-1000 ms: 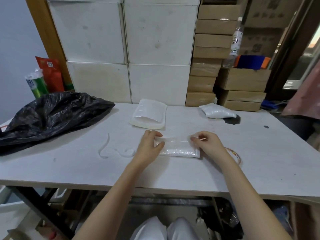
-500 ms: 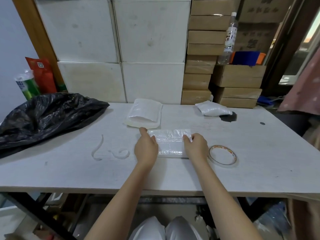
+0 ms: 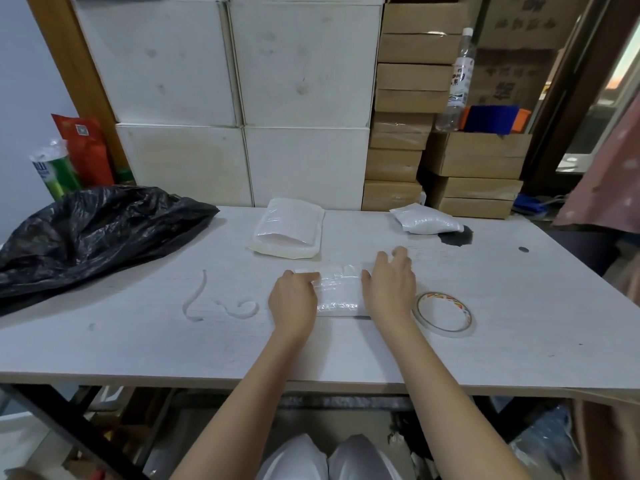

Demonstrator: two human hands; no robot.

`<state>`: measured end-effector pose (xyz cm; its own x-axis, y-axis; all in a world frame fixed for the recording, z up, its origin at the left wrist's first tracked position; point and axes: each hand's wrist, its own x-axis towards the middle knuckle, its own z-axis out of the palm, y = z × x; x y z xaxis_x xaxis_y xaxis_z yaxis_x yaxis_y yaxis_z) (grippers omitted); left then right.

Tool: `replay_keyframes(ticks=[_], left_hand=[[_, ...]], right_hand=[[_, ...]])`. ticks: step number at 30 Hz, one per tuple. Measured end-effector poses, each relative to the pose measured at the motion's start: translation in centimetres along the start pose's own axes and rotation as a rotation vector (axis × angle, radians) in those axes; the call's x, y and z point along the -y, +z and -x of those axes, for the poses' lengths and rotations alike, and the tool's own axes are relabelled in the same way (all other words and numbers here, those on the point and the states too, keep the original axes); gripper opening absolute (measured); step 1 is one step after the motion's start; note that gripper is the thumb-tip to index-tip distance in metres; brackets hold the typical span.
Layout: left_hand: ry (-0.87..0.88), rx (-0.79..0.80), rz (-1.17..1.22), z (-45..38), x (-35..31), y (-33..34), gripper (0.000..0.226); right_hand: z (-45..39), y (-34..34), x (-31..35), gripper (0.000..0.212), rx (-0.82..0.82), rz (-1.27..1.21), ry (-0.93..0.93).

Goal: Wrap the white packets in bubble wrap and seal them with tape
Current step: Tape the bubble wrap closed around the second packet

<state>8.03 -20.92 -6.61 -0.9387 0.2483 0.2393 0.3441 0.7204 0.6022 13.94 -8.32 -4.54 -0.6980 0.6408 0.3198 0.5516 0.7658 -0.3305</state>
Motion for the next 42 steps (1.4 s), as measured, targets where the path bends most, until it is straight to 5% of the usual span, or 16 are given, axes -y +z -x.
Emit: replay_keyframes(ticks=[5, 9, 13, 16, 18, 21, 23, 29, 35, 42], left_hand=[[0.004, -0.007, -0.031, 0.0, 0.0, 0.2, 0.045], [-0.004, 0.010, -0.030, -0.3, 0.0, 0.1, 0.044], [-0.009, 0.013, -0.189, -1.2, -1.3, -1.4, 0.040], [0.308, -0.187, -0.305, -2.4, -2.8, -2.5, 0.037], [0.505, -0.077, -0.336, -2.6, -3.4, -1.9, 0.039], [0.418, 0.294, -0.314, -1.6, -2.8, -0.1, 0.046], [0.363, 0.399, -0.205, -1.1, -1.9, 0.1, 0.048], [0.293, 0.469, -0.039, -0.6, -0.8, 0.6, 0.051], [0.326, 0.443, -0.098, -0.6, -0.5, 0.8, 0.051], [0.274, 0.497, -0.090, -0.6, -0.8, 0.6, 0.051]], right_hand=[[-0.6, 0.3, 1.3, 0.052, 0.165, 0.080, -0.483], [-0.2, 1.8, 0.8, 0.054, 0.392, 0.044, -0.363], [0.1, 2.4, 0.5, 0.052, 0.389, -0.064, -0.319], [0.2, 2.8, 0.5, 0.050, 0.327, -0.069, -0.327], [0.2, 2.8, 0.4, 0.048, 0.307, -0.075, -0.325], [0.0, 2.6, 0.3, 0.051, 0.381, -0.056, -0.314], [0.0, 2.7, 0.3, 0.052, 0.416, -0.061, -0.310], [-0.9, 0.5, 0.5, 0.048, 0.572, -0.226, -0.249], [-1.0, -0.1, 0.4, 0.050, 0.514, -0.078, -0.306], [-0.3, 1.1, -0.1, 0.050, 0.569, -0.193, -0.235]])
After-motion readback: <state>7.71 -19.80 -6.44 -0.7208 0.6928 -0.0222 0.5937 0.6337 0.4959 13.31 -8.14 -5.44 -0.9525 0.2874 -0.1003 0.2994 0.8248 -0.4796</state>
